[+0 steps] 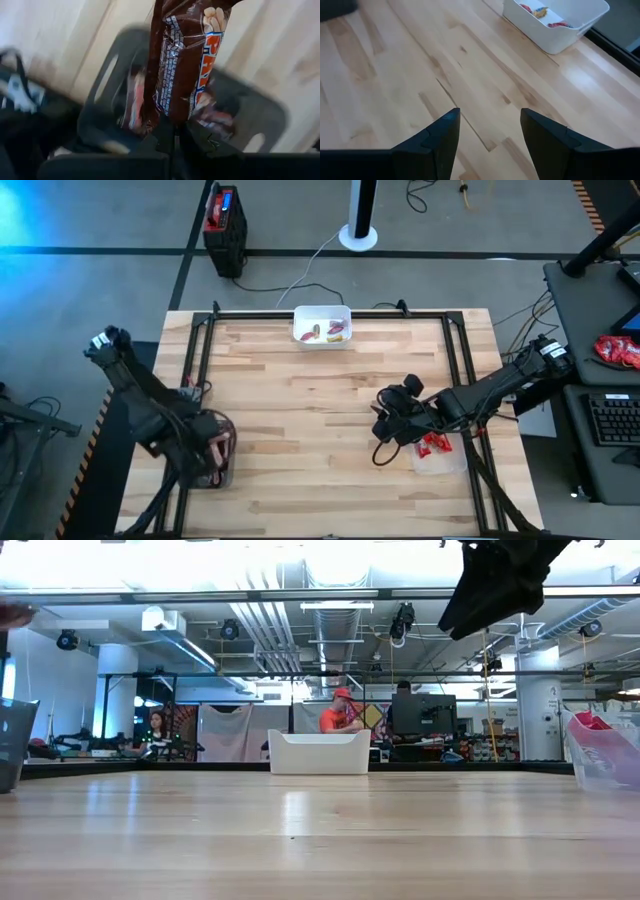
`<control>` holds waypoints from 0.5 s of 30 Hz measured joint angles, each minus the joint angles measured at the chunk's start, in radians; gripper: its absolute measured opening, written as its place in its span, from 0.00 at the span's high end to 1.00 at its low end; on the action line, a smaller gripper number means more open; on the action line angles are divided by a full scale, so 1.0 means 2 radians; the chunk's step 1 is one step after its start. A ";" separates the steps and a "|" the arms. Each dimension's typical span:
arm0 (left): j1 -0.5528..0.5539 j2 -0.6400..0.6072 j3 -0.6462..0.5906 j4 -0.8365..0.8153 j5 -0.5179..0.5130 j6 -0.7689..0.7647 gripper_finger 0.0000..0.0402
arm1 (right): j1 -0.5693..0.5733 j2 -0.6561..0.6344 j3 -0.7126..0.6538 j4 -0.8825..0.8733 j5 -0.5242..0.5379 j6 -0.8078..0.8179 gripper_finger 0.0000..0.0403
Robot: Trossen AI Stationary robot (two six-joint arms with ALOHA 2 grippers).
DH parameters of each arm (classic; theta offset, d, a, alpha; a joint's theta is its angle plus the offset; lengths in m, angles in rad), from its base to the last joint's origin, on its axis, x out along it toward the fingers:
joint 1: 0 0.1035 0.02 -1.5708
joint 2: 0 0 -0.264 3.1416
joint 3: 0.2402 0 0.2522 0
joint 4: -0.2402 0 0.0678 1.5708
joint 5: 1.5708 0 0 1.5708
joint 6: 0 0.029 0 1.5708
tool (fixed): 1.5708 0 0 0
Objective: Sort candy by brand, put in halloween buckets
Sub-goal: Put the brown chocolate bar into the black bin, then return to Home Position
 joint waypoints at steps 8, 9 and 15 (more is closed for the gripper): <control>-0.022 0.029 -0.031 -0.016 0.031 -0.071 0.87 | 0.000 0.000 0.000 0.013 -0.001 -0.008 0.50; -0.022 0.033 -0.031 -0.018 0.031 -0.071 0.84 | 0.000 0.000 0.000 0.013 0.000 -0.008 0.50; -0.022 0.053 -0.030 -0.018 0.072 -0.067 0.70 | 0.000 0.000 0.000 0.013 -0.001 -0.010 0.50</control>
